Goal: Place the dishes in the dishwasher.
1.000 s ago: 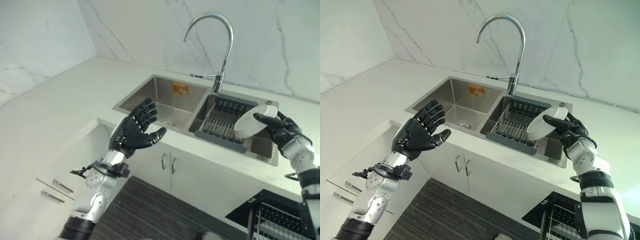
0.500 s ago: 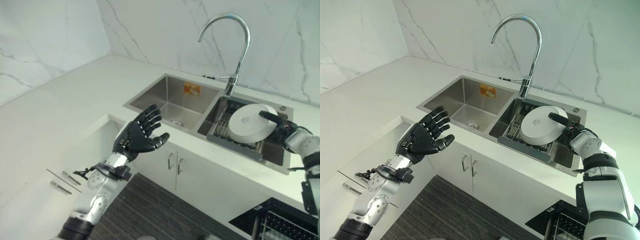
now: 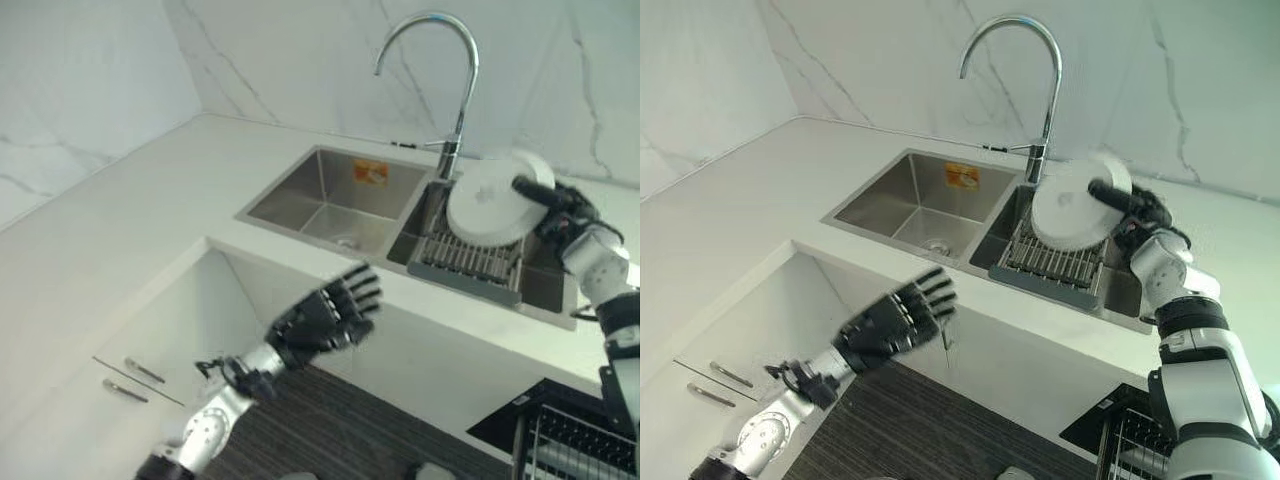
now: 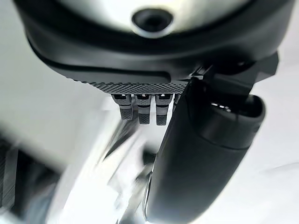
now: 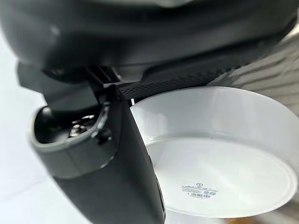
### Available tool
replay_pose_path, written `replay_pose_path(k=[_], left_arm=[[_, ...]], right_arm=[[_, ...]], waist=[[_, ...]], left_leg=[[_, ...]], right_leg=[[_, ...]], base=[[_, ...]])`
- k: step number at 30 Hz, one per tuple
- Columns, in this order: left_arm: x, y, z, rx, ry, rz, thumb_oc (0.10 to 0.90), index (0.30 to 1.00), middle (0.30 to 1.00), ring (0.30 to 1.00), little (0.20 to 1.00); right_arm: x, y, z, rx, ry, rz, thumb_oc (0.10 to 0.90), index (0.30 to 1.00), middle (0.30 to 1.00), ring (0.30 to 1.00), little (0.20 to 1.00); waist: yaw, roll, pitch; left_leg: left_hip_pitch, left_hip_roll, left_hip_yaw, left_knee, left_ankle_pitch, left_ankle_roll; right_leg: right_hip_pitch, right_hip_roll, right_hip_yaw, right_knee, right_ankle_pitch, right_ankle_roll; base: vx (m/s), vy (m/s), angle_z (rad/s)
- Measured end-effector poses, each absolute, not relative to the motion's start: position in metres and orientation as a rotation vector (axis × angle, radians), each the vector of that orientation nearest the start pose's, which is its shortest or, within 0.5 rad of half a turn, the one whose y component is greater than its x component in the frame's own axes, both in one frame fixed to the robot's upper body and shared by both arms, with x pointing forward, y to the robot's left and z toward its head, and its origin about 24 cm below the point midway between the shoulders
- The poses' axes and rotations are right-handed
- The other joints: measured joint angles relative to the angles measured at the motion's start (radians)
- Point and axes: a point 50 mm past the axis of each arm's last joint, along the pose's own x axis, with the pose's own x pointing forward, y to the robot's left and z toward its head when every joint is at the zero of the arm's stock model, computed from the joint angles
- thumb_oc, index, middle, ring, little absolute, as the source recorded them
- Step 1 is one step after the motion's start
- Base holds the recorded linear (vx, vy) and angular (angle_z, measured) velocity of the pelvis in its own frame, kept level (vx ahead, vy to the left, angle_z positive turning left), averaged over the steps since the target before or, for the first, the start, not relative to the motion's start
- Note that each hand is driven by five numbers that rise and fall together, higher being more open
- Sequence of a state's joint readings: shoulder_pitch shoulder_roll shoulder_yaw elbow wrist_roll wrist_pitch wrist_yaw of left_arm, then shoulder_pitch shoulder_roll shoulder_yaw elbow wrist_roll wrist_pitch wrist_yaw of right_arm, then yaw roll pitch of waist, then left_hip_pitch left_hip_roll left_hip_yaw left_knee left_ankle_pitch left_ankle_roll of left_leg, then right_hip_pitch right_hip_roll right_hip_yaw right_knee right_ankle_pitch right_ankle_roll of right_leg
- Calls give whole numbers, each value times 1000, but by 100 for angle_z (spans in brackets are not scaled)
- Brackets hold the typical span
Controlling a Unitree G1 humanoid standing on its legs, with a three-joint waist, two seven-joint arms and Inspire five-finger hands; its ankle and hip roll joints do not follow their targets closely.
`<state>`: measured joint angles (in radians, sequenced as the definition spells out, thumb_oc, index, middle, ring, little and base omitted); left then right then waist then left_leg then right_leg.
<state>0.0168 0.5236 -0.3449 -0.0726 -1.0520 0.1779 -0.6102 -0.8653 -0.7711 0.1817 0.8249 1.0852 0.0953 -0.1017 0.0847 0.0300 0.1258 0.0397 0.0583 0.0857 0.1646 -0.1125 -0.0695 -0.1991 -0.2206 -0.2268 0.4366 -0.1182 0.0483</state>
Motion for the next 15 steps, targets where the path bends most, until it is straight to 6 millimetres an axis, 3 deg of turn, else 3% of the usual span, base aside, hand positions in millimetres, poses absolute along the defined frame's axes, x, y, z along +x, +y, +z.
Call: replay_pose_path(k=[5, 8, 10, 15], left_arm=[[199, 125, 40, -690, 235, -1167, 800, 900, 900, 900, 900], [193, 123, 39, -732, 245, -1299, 800, 900, 900, 900, 900], [192, 124, 32, -742, 290, -1309, 800, 900, 900, 900, 900], [180, 133, 2, -777, 479, -1283, 800, 900, 900, 900, 900]], right_arm=[[372, -300, 216, 369, -234, -229, 400, 300, 300, 300, 300], [372, -268, 239, 392, -370, -110, 400, 300, 300, 300, 300], [368, -252, 249, 414, -432, -59, 400, 300, 300, 300, 300], [353, -245, 253, 392, -498, -38, 400, 300, 300, 300, 300]], waist=[[-29, 11, 1], [-74, 29, 1], [-94, 38, 0], [-140, 37, 1]], left_leg=[[19, -8, 25, -14, -2, 5], [35, -17, 79, -15, -13, 21], [38, -23, 98, -16, -14, 25], [39, -43, 124, -10, -26, 43]], right_leg=[[-4, 5, 32, -3, 7, 7], [-23, 13, 89, -10, 26, 17], [-27, 11, 106, -13, 38, 23], [-39, 0, 146, -27, 53, 42]], base=[[-28, 94, -18], [-33, 171, -47], [-34, 120, -30], [-13, 113, -20]])
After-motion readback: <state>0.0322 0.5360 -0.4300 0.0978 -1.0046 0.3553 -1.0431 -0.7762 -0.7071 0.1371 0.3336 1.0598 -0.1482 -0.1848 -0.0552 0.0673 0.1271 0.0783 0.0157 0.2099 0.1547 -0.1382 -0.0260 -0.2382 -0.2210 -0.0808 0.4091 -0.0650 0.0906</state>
